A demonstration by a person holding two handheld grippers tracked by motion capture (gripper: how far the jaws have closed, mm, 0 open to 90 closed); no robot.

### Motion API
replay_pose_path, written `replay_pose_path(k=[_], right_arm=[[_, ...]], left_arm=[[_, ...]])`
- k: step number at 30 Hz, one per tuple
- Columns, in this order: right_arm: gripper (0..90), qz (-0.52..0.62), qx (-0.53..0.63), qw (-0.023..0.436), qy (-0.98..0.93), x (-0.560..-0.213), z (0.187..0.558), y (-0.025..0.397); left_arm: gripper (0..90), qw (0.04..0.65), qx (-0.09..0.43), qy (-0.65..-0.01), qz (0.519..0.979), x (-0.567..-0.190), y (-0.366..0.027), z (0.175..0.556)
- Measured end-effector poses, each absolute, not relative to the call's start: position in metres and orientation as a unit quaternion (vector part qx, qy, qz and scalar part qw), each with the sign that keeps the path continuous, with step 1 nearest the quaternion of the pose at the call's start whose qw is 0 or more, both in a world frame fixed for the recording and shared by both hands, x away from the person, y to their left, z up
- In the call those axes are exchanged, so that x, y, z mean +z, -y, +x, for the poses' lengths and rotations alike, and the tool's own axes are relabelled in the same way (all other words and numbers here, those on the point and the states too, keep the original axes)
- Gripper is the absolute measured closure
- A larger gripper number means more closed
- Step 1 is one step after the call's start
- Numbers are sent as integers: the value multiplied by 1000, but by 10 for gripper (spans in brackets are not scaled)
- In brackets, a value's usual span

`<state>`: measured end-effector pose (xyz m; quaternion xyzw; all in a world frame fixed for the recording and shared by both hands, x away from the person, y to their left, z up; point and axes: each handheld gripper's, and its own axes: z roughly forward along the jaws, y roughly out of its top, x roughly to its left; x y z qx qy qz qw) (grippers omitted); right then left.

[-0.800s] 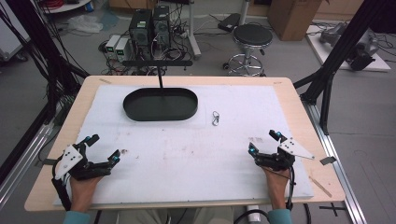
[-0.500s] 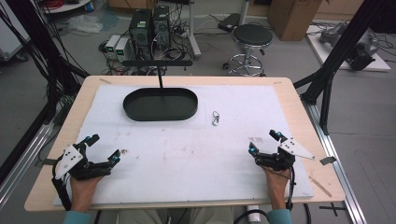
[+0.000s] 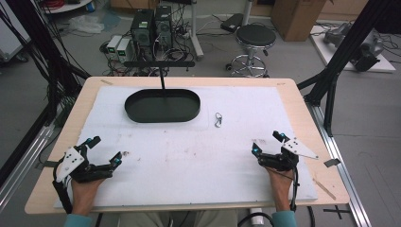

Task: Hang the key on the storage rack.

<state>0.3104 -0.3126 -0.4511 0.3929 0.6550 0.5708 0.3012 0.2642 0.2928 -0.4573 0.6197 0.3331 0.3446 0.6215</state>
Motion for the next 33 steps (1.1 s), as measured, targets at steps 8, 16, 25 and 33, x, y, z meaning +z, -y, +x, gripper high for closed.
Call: replay_pose_path(k=[8,16,25,33], right_arm=[[7,380,558,280,-683,-418,330,313],[7,349,543,245,-723,-382,365,308],[7,320,517,213,-765,-352,399,297],[7,282,487,183,-806,-335,432,276]], left_arm=[[17,622,345,-333,619,-457,-293,264],[17,623,345,-332,619,-457,-293,264],[17,624,344,-333,617,-457,-293,264],[17,624,344,-333,618,-457,-293,264]])
